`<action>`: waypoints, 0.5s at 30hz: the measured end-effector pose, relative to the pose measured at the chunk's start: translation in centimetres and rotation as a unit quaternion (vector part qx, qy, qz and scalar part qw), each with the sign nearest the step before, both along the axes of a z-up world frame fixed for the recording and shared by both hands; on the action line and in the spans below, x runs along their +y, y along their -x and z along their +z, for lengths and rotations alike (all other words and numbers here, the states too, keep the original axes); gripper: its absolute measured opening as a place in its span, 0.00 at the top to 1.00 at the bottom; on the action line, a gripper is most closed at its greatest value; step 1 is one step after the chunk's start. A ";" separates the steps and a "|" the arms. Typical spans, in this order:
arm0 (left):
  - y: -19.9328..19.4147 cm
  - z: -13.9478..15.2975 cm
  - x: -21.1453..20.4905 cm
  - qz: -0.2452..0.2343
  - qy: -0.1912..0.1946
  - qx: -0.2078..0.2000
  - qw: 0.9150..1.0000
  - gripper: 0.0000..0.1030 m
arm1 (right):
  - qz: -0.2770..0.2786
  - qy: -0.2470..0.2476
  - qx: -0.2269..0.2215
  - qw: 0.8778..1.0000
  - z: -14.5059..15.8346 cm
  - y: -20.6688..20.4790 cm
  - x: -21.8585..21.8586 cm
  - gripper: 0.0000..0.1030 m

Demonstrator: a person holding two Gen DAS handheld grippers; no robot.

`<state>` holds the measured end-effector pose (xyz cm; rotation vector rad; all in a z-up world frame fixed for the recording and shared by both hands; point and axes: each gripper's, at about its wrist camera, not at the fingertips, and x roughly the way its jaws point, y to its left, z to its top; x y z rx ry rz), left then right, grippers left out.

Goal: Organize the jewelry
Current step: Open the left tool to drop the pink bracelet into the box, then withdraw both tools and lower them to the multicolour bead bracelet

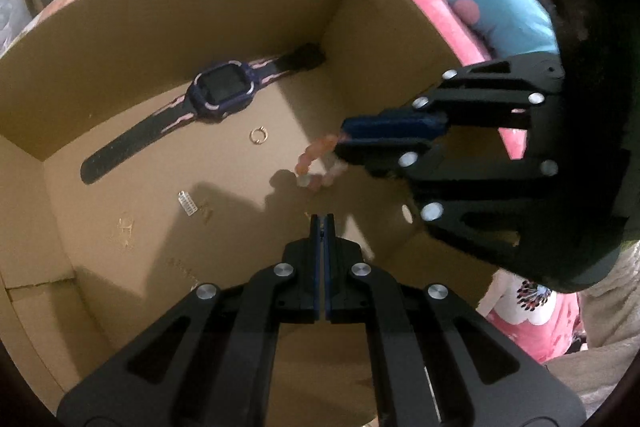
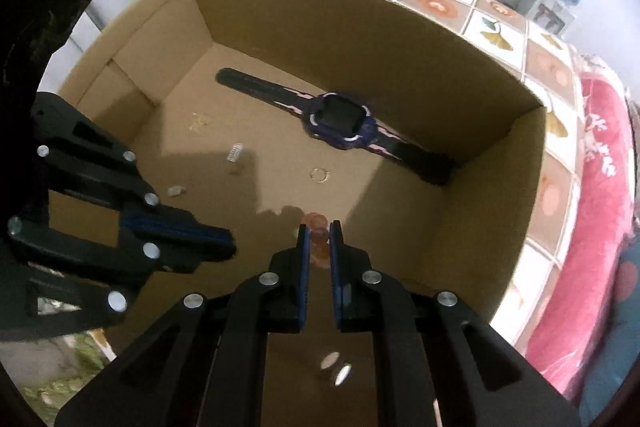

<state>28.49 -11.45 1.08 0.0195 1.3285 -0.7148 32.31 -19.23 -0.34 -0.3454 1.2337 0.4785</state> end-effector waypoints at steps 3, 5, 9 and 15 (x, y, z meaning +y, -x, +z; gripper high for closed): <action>0.1 -0.1 0.4 0.005 -0.004 0.005 1.000 0.98 | -0.005 0.004 -0.009 1.000 0.5 0.0 -0.4 0.90; 0.2 -0.1 0.9 0.010 -0.003 0.010 1.000 0.93 | -0.009 0.001 -0.013 1.000 0.7 0.0 -0.6 0.90; 0.6 0.2 1.8 0.014 0.004 0.010 1.000 0.78 | -0.021 -0.019 -0.019 0.999 1.5 -0.2 -1.5 0.87; 0.9 0.9 2.8 0.025 0.002 -0.019 0.999 0.74 | -0.047 -0.051 -0.039 0.997 3.3 0.4 -3.1 0.76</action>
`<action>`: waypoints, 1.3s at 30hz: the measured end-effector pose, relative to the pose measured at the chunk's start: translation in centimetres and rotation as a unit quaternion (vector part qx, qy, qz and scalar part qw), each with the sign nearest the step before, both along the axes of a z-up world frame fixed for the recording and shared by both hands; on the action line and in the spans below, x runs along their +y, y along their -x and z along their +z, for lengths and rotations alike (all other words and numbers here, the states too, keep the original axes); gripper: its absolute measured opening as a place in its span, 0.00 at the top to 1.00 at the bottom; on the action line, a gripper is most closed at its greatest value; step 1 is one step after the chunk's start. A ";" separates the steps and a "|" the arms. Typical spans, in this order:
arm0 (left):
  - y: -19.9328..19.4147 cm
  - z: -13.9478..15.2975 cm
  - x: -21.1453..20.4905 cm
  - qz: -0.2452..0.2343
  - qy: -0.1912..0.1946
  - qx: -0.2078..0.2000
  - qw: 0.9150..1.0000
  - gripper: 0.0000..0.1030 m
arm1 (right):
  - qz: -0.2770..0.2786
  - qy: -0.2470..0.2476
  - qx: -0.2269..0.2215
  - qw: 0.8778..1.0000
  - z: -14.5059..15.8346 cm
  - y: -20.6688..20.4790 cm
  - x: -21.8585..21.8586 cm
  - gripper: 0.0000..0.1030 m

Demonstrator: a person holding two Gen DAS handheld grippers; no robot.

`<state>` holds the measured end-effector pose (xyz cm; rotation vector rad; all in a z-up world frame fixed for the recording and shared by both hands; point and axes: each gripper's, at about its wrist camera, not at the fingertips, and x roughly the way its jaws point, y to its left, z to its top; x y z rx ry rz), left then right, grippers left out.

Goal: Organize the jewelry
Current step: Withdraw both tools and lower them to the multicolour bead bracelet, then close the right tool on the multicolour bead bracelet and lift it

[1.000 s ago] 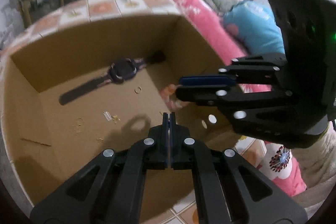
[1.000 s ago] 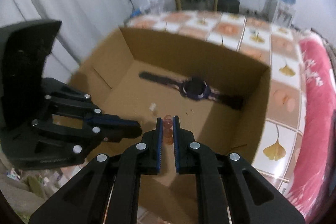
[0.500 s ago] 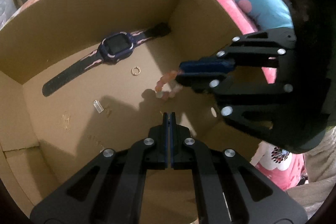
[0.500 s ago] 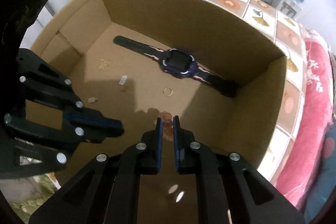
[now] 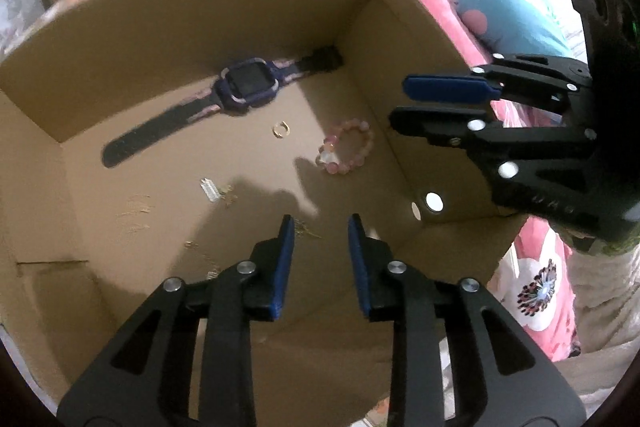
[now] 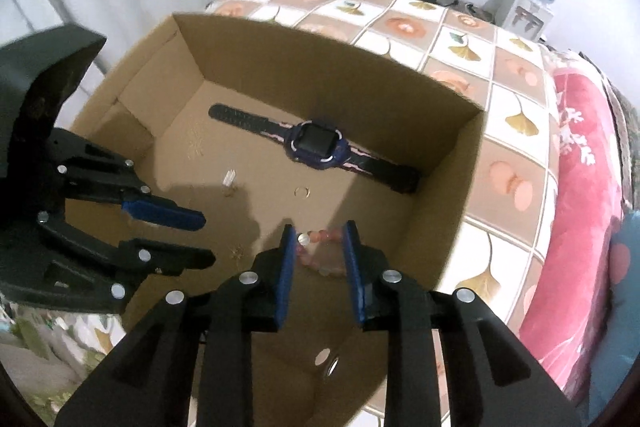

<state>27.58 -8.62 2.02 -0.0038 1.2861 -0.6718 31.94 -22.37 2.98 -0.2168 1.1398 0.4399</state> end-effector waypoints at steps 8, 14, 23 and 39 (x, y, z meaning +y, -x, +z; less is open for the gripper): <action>4.5 6.2 2.4 0.021 0.038 -0.147 0.988 0.54 | -0.049 -0.114 -0.089 0.988 6.4 5.8 -4.7 0.73; 12.5 9.6 4.2 -0.033 0.136 -0.233 0.962 0.35 | -0.092 -0.137 -0.126 0.978 6.7 12.9 -8.0 0.65; 17.1 3.1 -0.8 -0.084 0.132 -0.213 0.964 0.33 | -0.185 -0.093 -0.024 0.978 -3.9 16.0 -8.8 0.65; 13.4 -5.2 -7.6 0.019 0.045 -0.188 0.981 0.60 | -0.217 -0.046 -0.022 0.975 -8.4 16.0 -7.7 0.65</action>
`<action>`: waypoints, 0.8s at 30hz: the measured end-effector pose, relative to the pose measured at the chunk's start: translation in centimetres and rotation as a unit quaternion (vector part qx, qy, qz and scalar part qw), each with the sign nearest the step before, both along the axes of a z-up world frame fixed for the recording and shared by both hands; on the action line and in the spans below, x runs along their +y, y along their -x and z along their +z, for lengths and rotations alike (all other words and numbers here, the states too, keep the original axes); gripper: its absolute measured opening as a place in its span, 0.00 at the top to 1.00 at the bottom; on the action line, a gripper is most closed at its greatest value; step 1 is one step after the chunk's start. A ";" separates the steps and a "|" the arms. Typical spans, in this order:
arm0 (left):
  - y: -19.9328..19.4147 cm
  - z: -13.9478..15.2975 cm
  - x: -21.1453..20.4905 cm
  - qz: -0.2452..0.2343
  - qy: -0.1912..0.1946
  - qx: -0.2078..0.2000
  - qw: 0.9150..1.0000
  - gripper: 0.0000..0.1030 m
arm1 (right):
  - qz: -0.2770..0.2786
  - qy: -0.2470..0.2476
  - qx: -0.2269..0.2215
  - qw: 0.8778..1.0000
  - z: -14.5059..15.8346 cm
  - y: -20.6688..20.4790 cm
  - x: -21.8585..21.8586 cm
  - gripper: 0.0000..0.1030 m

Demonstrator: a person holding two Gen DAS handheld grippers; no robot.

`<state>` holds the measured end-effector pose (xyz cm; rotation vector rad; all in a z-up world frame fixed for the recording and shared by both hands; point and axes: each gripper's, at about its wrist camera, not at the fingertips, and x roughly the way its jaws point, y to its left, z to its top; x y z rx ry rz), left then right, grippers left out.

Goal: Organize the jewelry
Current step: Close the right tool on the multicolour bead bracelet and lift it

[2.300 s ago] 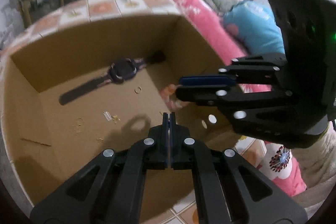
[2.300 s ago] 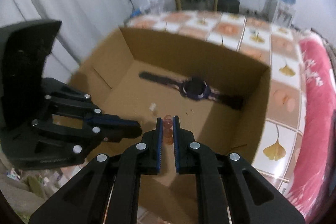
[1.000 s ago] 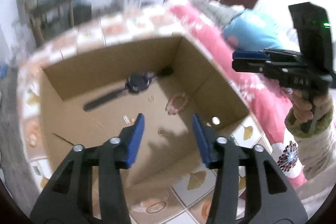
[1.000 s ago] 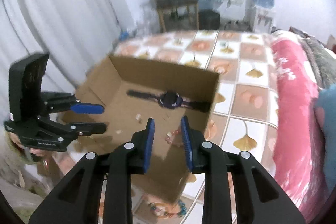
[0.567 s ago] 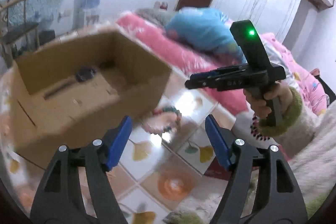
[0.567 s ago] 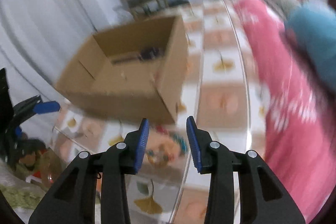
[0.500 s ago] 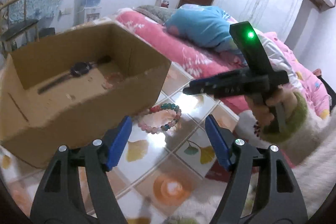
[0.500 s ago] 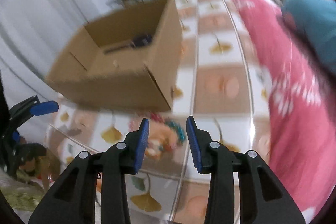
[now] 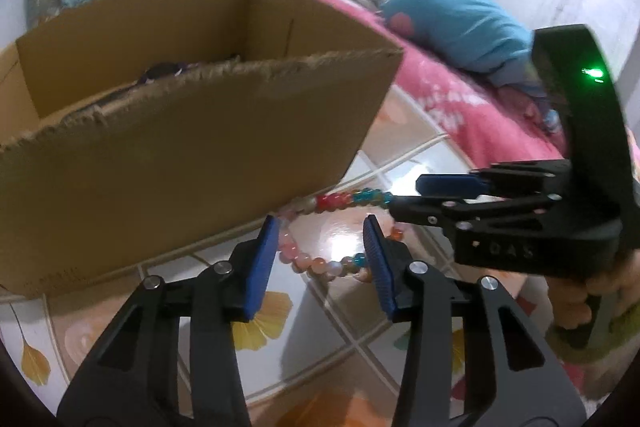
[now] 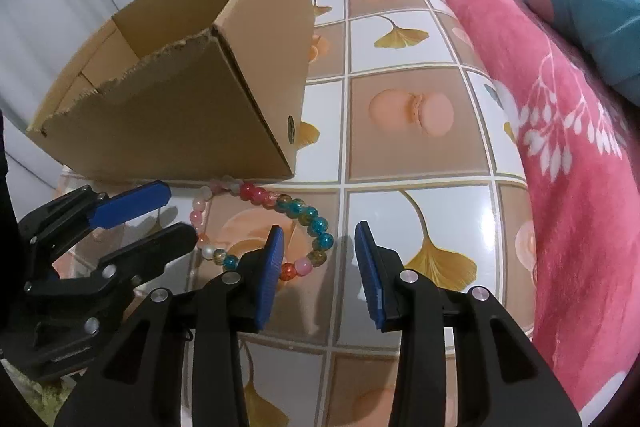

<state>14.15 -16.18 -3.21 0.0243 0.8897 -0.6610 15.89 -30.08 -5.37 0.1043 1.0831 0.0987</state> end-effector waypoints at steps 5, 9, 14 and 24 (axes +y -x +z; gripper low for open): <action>-0.6 -1.5 -0.4 0.015 -0.013 0.020 1.000 0.62 | -0.001 0.006 -0.001 1.000 -0.5 -0.3 0.2 0.69; -0.4 -1.7 -0.4 0.022 -0.021 0.013 0.999 0.64 | 0.000 0.009 -0.003 1.000 -0.8 -0.5 0.2 0.74; -0.1 -1.7 -0.8 0.030 -0.045 -0.008 0.998 0.70 | 0.006 0.028 -0.007 1.000 -0.9 -0.7 0.7 0.80; 0.8 -1.7 -1.5 0.030 -0.074 -0.033 0.996 0.91 | 0.004 0.031 -0.009 0.999 -0.8 -0.1 0.8 0.91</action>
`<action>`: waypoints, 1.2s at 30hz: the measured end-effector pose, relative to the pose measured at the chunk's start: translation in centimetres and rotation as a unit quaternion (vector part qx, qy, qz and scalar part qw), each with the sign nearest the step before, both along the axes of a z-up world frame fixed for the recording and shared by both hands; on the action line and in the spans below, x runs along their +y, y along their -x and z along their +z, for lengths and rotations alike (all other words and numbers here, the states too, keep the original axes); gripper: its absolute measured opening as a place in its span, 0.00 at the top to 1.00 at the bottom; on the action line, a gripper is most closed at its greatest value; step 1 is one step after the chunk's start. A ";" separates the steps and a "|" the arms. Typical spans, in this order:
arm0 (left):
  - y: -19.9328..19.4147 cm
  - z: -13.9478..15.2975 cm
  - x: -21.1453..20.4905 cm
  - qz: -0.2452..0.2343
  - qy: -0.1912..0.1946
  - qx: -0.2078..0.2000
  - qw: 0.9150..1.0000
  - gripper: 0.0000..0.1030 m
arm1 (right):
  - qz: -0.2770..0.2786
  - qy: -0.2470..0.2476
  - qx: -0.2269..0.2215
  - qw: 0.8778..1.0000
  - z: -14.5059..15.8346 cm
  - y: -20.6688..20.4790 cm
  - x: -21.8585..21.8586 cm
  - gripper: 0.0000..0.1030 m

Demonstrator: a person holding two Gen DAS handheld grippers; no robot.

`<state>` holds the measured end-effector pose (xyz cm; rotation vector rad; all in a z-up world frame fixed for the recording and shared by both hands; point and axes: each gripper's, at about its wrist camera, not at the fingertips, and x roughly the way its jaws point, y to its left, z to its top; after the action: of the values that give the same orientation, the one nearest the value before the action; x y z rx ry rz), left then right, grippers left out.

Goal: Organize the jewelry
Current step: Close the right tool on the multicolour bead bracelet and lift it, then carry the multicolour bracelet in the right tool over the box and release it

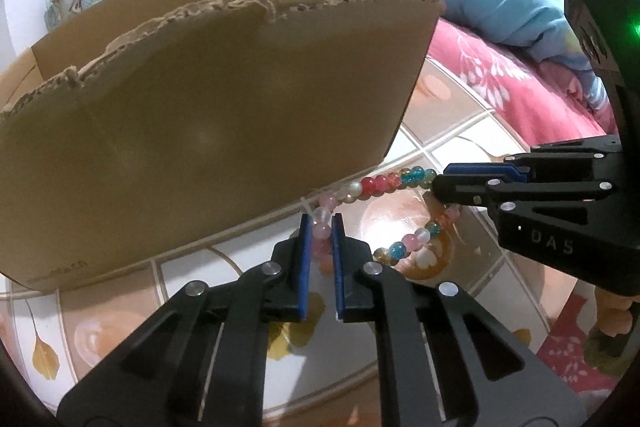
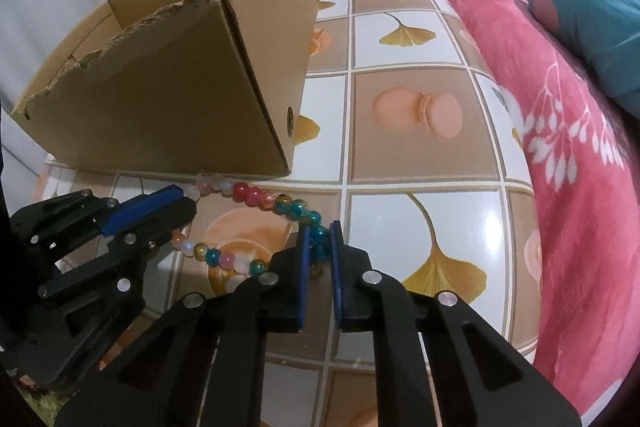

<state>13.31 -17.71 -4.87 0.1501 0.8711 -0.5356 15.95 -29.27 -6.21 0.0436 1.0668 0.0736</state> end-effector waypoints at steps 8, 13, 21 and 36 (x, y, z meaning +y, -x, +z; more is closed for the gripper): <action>1.6 1.9 1.0 -0.020 0.042 0.005 0.999 0.92 | -0.002 -0.002 -0.024 1.000 2.6 2.2 0.3 0.91; 3.2 6.2 2.0 -0.047 0.074 -0.025 0.996 0.92 | 0.010 0.009 -0.057 0.998 6.4 3.6 0.7 0.91; 5.3 14.9 5.9 -0.059 0.110 -0.141 0.982 0.92 | 0.062 -0.007 -0.157 0.986 15.1 4.1 3.0 0.91; -2.3 15.9 14.5 0.063 0.008 -0.134 0.989 0.91 | 0.287 -0.048 -0.036 0.956 12.8 -12.9 14.7 0.91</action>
<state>15.64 -3.25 11.04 0.1474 0.6087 -0.3943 28.82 -14.58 6.54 -0.1813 0.9749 0.6483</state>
